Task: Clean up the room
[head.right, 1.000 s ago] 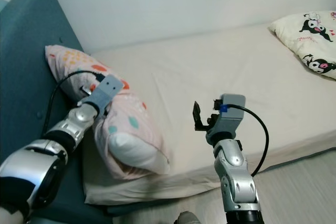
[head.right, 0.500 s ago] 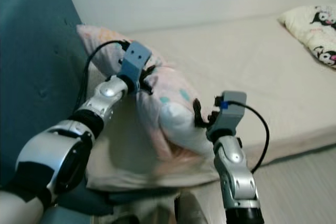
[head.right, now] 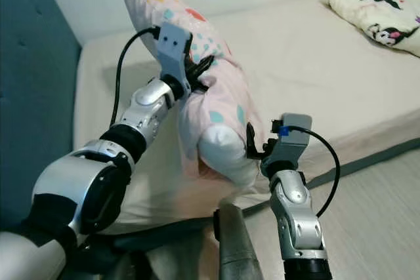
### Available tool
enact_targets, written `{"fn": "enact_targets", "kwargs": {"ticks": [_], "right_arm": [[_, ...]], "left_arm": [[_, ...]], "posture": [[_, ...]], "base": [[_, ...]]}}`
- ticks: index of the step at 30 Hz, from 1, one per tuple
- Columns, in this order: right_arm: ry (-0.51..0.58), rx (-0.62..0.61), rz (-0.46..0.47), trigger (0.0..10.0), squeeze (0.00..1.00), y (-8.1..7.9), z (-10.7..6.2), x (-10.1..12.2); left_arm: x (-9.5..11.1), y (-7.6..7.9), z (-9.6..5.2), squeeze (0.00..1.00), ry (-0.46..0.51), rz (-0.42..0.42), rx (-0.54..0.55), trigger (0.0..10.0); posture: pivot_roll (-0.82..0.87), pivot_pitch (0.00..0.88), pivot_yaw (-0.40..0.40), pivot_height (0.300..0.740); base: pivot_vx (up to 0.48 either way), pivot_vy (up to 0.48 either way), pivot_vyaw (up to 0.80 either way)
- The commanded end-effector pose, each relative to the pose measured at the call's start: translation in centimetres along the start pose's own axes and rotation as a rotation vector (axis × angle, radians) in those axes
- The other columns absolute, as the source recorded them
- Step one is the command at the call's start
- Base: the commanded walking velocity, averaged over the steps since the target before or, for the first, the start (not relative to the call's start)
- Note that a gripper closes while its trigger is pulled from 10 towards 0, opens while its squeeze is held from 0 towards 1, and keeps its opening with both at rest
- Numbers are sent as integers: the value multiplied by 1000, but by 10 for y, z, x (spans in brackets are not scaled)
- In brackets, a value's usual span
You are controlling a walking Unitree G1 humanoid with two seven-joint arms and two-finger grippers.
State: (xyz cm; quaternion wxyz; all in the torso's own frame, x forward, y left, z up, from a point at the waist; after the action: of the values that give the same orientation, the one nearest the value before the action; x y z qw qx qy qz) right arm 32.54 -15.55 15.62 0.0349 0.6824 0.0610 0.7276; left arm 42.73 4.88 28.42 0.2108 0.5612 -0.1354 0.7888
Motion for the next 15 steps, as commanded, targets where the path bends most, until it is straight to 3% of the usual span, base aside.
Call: {"fn": "enact_targets", "kwargs": {"ticks": [1, 5, 8, 11, 12, 13, 15], "right_arm": [[-9, 16, -12, 10000, 0, -5, -1, -3], [4, 25, -7, 10000, 0, -9, -2, -2], [9, 37, -5, 10000, 0, -13, -3, -1], [10, 37, -3, 10000, 0, -13, -4, -1], [9, 36, -1, 10000, 0, -13, -6, -2], [9, 36, -1, 10000, 0, -13, -6, -2], [8, 34, -1, 10000, 0, -12, -7, -2]], "left_arm": [[30, 7, 9, 0, 119, 49, -9, 10000], [41, 4, 15, 0, 121, 117, 65, 10000], [45, -24, 11, 0, 87, 214, 238, 10000], [45, -33, 9, 0, 71, 261, 287, 10000], [45, -53, 2, 0, 37, 347, 375, 10000], [45, -53, 2, 0, 37, 347, 375, 10000], [45, -67, -5, 0, 6, 425, 427, 10000]], "posture": [[-423, 171, 71, 555], [-424, 176, 76, 555], [-432, 180, 82, 555], [-433, 181, 83, 555], [-436, 181, 85, 555], [-436, 181, 85, 555], [-438, 185, 87, 555]], "base": [[0, 0, 0], [0, 0, 0], [0, 0, 0], [0, 0, 0], [0, 0, 0], [0, 0, 0], [0, 0, 0]]}}
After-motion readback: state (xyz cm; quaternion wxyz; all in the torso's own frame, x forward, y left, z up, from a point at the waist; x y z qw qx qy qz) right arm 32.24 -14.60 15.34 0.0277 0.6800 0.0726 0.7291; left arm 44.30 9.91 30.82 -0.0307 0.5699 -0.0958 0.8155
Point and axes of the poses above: a point about 5 cm out from each wrist's last joint towards the gripper, its own z axis pointing out of the wrist towards the gripper, its own x axis along the axis of the wrist's last joint, y = z × x, the point moved 2 cm from there along z, pointing out of the wrist towards the gripper, and after that the axes turned 14 degrees about -z, right-handed, at the moved point
